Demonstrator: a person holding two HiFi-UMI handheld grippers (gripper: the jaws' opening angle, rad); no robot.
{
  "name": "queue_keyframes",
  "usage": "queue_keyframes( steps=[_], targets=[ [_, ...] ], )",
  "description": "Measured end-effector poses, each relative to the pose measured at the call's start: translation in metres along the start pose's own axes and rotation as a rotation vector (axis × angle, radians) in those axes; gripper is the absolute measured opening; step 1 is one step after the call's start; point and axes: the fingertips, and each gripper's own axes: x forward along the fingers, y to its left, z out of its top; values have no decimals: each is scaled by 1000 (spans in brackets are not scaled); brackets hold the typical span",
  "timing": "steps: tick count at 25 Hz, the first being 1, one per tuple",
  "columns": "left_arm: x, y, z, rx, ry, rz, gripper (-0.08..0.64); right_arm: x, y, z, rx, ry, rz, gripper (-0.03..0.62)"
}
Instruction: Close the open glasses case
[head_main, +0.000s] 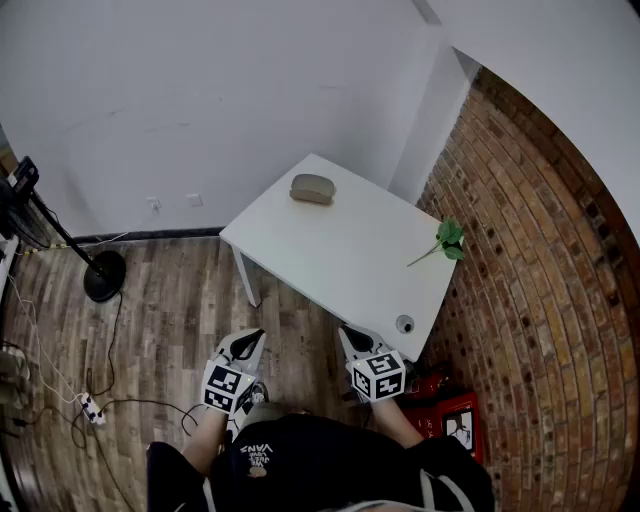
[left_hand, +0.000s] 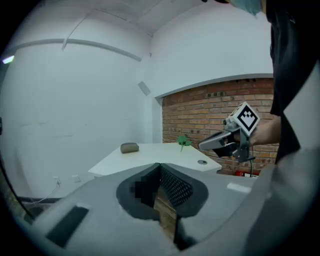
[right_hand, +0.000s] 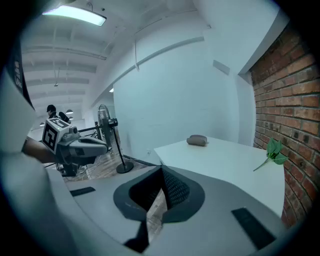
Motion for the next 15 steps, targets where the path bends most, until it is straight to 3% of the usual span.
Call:
queue_keyframes(
  steps=[9,15],
  targets=[
    [-12,-3,-8,-15,6,1,5,-1,9,-6,23,-7,17,0],
    [1,19,-5,-54,-42,-34,26,18,6,2,113,-56,3,2]
  ],
)
